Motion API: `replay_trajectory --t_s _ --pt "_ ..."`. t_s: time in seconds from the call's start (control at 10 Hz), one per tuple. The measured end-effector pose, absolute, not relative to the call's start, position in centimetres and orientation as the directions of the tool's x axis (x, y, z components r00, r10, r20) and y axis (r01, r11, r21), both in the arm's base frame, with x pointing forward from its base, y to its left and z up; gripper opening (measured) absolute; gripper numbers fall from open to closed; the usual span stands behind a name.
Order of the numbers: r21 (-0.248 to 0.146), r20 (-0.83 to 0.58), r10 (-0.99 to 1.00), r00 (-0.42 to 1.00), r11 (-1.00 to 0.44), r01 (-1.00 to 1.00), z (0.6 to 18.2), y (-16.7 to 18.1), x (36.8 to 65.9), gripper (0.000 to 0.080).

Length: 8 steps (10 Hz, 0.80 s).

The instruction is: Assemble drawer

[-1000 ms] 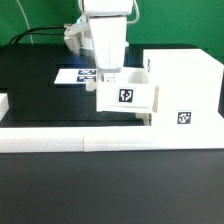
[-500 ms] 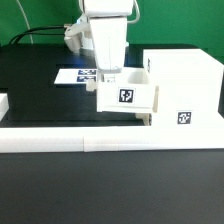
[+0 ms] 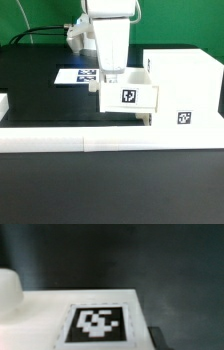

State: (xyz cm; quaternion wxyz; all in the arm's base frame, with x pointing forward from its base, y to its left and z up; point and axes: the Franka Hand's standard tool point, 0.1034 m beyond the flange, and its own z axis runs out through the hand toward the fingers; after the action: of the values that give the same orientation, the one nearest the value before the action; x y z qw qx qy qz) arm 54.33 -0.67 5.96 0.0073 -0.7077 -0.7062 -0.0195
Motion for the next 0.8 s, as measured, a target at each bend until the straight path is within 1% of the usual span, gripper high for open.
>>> replay_trajectory --t_s 0.8 --pt "0.018 0.039 0.999 -0.002 0.002 1.0 5.84 -0.34 54.15 0.0044"
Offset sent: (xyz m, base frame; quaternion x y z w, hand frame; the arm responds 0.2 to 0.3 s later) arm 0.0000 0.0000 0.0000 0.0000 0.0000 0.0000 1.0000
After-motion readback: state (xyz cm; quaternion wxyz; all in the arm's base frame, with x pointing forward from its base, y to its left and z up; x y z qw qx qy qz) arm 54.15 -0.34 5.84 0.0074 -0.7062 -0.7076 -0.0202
